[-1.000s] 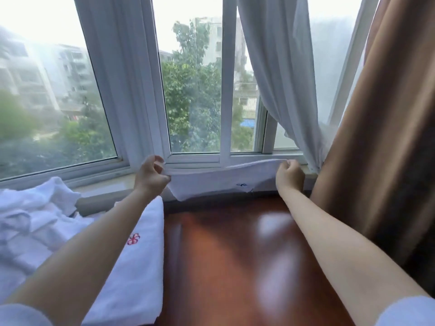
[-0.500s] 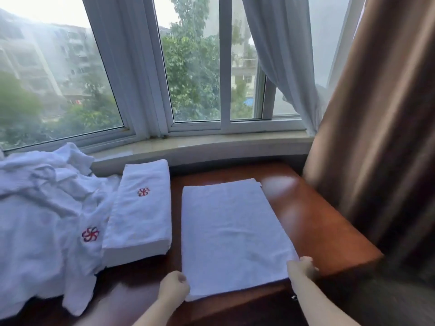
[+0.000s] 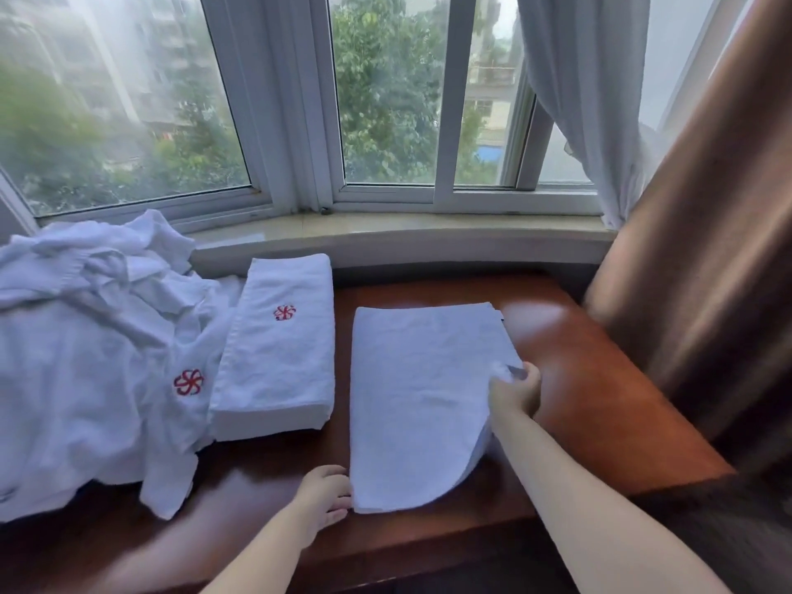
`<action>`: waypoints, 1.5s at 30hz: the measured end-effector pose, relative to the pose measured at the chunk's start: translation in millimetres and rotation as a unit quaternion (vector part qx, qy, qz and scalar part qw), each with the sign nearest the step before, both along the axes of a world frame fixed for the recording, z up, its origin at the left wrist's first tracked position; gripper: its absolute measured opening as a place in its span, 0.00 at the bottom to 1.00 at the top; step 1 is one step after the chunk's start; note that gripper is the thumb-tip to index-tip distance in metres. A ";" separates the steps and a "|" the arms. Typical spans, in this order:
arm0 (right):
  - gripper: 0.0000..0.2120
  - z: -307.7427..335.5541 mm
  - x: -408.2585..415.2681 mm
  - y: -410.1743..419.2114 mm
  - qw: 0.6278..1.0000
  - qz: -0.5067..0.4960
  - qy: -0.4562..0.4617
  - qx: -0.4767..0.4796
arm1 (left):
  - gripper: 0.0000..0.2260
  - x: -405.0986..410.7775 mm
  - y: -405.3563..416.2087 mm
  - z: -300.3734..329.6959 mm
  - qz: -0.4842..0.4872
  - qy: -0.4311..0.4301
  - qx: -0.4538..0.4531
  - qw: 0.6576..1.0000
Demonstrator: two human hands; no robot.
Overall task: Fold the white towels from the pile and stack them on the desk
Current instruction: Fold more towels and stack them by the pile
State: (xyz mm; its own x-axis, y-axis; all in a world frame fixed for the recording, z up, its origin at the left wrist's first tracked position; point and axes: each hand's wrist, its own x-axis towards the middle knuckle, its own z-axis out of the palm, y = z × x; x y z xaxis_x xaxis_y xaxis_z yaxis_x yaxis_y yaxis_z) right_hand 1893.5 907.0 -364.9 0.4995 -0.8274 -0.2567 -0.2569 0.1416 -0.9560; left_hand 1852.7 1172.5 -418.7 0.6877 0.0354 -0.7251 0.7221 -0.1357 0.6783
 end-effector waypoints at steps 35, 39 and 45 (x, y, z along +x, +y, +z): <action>0.21 -66.1 -85.1 85.7 0.903 0.288 0.232 -0.217 | 0.13 -15.5 1.4 -14.2 0.110 -0.009 -0.039 0.993; 0.11 -61.7 -90.8 75.9 0.935 0.294 0.179 -0.085 | 0.12 -11.4 -3.4 -4.7 0.069 0.000 -0.025 0.997; 0.21 -38.0 -93.0 63.0 0.780 0.460 0.417 -0.076 | 0.26 -9.7 12.9 18.7 -0.229 0.186 0.021 0.955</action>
